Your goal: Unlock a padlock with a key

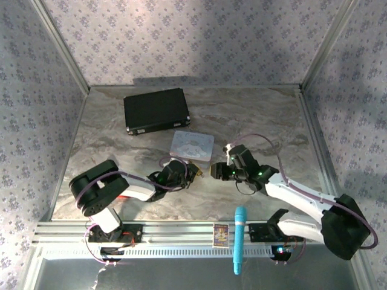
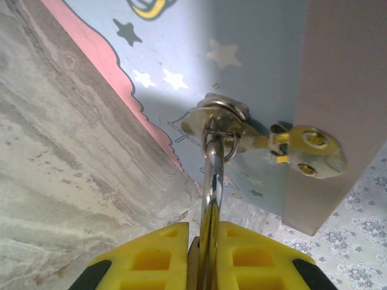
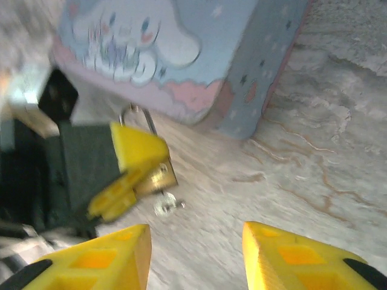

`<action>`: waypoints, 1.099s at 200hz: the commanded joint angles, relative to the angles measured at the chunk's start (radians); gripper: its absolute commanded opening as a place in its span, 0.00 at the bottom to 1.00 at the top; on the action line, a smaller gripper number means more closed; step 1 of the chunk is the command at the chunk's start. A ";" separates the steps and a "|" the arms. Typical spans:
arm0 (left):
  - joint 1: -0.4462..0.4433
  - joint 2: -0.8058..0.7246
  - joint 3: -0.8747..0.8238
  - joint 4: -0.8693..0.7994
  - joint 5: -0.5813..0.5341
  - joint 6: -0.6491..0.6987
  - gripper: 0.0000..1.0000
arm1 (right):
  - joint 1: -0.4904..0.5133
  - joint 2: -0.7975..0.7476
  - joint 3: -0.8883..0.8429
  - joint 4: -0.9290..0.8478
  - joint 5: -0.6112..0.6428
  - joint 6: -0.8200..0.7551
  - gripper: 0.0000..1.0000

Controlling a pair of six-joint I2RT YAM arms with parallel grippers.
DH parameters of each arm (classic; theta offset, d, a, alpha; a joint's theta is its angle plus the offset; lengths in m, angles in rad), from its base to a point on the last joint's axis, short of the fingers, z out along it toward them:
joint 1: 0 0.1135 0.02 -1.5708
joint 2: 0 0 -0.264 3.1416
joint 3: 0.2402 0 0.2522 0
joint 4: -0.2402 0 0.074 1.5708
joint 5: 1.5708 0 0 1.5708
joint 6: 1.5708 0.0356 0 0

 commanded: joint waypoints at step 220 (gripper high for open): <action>0.003 -0.025 0.002 -0.097 0.094 -0.010 0.00 | 0.217 0.262 0.110 0.026 0.160 -0.525 0.25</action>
